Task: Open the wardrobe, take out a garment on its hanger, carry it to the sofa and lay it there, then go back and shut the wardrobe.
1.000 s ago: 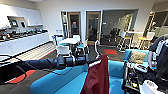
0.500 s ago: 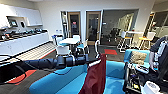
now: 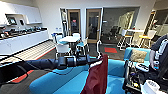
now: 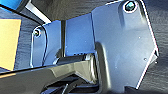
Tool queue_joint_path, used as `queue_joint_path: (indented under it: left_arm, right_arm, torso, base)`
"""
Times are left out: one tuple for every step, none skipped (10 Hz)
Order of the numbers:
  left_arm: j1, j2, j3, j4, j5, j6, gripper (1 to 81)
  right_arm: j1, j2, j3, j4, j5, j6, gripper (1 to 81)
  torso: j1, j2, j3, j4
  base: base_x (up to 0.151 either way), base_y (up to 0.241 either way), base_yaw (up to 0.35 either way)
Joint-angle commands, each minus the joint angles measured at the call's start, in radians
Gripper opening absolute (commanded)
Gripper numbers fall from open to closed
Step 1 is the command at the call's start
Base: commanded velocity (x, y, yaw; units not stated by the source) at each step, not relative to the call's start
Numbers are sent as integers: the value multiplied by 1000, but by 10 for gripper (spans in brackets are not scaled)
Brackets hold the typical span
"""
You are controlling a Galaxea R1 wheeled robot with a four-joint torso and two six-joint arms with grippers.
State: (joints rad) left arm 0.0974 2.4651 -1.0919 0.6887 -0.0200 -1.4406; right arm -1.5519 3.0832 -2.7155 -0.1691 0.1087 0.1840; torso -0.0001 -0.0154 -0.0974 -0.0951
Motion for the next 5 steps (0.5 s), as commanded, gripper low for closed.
queue_joint_path:
  left_arm:
    - [-173, 68, -28, 29, -55, 11, 10]
    - [-173, 95, -43, 28, -54, 9, 10]
    - [-173, 118, -63, 22, -54, 9, 10]
    - [-178, 132, -77, 18, -55, 9, 10]
    - [-179, 149, -94, 15, -55, 9, 10]
  right_arm:
    - [32, 5, 7, -6, -52, -3, 811]
    - [32, 5, 7, -6, -52, -3, 811]
    - [32, 5, 7, -6, -52, -3, 811]
    - [34, 5, 7, -6, -52, -3, 811]
    - [34, 5, 7, -6, -52, -3, 811]
  torso:
    - [0, 0, -90, 0]
    - [0, 0, -121, 0]
    - [0, 0, -140, 0]
    - [1, 1, -94, 0]
    - [1, 1, -119, 0]
  base:
    - [0, 0, 0]
    - [0, 0, 0]
    - [0, 0, 0]
    - [0, 0, 0]
    - [0, 0, 0]
